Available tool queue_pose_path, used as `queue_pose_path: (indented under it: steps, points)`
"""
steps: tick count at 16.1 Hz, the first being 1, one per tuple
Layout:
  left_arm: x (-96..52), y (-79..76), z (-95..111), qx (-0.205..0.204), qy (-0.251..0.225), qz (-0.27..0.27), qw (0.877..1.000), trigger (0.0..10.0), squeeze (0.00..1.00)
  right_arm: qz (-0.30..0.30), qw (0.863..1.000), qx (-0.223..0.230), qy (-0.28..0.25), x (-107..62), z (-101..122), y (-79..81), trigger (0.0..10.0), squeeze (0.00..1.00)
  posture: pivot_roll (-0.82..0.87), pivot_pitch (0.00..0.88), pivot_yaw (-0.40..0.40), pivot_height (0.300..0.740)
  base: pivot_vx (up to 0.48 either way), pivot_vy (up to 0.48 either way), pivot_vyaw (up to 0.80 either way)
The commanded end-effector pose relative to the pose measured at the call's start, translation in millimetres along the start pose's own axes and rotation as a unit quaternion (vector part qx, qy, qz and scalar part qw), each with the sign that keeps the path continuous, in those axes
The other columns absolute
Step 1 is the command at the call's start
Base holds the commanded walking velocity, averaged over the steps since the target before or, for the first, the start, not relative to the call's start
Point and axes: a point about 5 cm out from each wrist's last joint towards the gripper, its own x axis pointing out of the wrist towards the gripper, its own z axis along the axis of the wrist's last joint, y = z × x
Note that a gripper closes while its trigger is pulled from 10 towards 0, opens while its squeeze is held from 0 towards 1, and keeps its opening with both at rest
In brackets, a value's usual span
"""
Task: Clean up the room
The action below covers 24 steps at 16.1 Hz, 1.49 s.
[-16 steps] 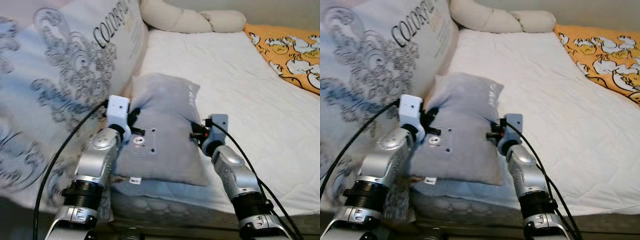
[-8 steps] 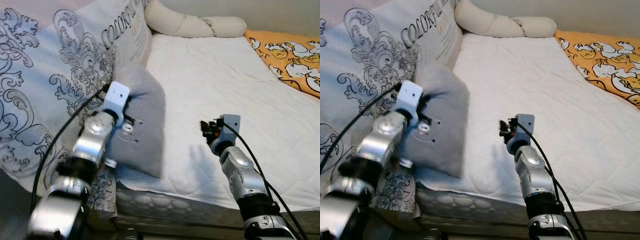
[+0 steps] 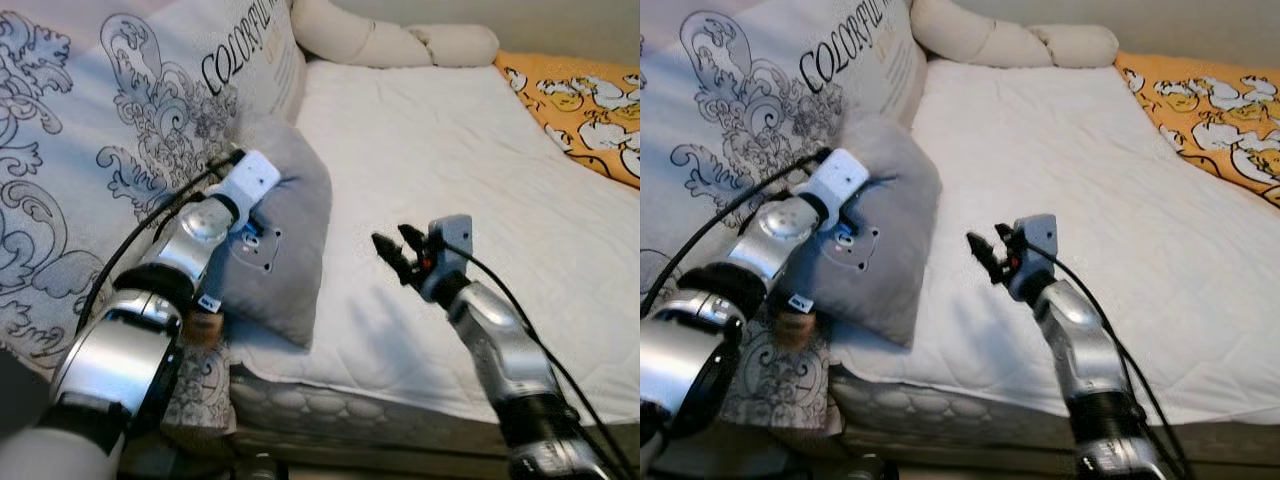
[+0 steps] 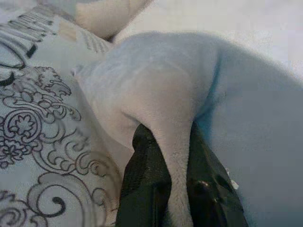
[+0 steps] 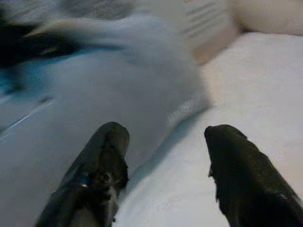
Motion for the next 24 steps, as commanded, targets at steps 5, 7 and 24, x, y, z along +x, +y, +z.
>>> queue_pose_path:
  steps: [5, 7, 24]
  points:
    - [-2.8, 21.3, -8.1, 0.066, 0.045, 0.048, 0.996, 10.0, 0.00, 0.092, 0.995, -0.032, 0.025, -20.2, 4.0, 7.0, 10.0, 1.00, 0.00, 0.000, 0.060, 0.740, 0.000, 0.000, 0.00]
    - [-2.6, 24.0, -4.6, 0.059, 0.033, 0.060, 0.996, 10.0, 1.00, 0.086, 0.995, -0.034, 0.030, -22.1, 4.3, 4.6, 10.0, 1.00, 0.00, 0.000, 0.058, 0.740, 0.000, 0.000, 0.00]
    - [-49.6, -10.0, 12.2, -0.374, -0.174, 0.129, 0.902, 10.0, 0.00, -0.197, 0.980, 0.024, -0.016, -27.8, 4.5, -20.8, 10.0, 0.00, 0.12, 0.000, -0.064, 0.740, 0.000, 0.000, 0.00]
